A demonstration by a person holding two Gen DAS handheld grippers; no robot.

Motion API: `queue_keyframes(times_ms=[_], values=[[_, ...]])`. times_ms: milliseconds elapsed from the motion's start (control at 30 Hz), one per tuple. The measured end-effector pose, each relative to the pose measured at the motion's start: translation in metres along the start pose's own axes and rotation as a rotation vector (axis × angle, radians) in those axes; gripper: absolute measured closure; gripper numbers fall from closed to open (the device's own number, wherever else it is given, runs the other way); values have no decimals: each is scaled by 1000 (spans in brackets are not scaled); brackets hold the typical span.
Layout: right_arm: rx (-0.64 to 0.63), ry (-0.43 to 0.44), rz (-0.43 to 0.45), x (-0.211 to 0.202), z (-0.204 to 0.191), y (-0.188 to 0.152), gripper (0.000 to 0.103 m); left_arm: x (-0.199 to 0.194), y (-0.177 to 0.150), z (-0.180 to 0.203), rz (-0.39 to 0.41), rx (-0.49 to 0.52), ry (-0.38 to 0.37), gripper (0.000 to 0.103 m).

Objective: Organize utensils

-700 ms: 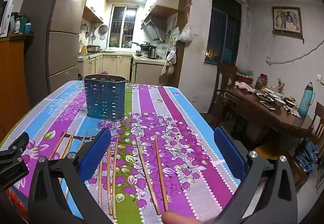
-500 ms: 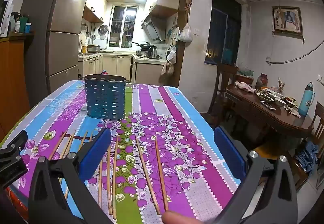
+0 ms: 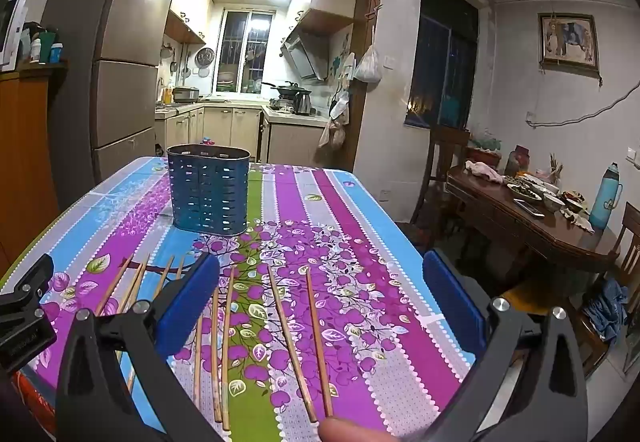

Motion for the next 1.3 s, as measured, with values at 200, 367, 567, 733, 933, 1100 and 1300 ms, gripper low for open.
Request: queue_keyframes(times_ms=[200,367,567,733,933,1100,1300], values=[[-3,2,-1,0,0,-4,5,1,-2,0,0,2,7,4],[-4,4,1,-2,-2,-4,5,-4,-4,0,4,3,10,4],[-15,0,9,-11,-3,-9,5,-7,-10,-2,1,-2,10,4],[-21,0,-4,-11,-3,-16,5,-6,-20,-2,-18,6,10,4],[-28,2,-18,-10,-5,-25,5,-2,-28,-2,-32,10,18,4],[-28,4,-24,-8,-7,-27,5,0,-30,-3,-33,14,27,4],[-32,8,-26,-6,-9,-29,5,2,-31,-4,-29,21,35,4]])
Point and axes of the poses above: each gripper's, at about its wrist camera, not at the fingertips, and x roughly the way its jaws point, z to its right, y to its top, the point moved 9 cm from there along x, roughly the way its jaws point, and after that the axes turned 11 degrees about -x, right-handed, at the moved point
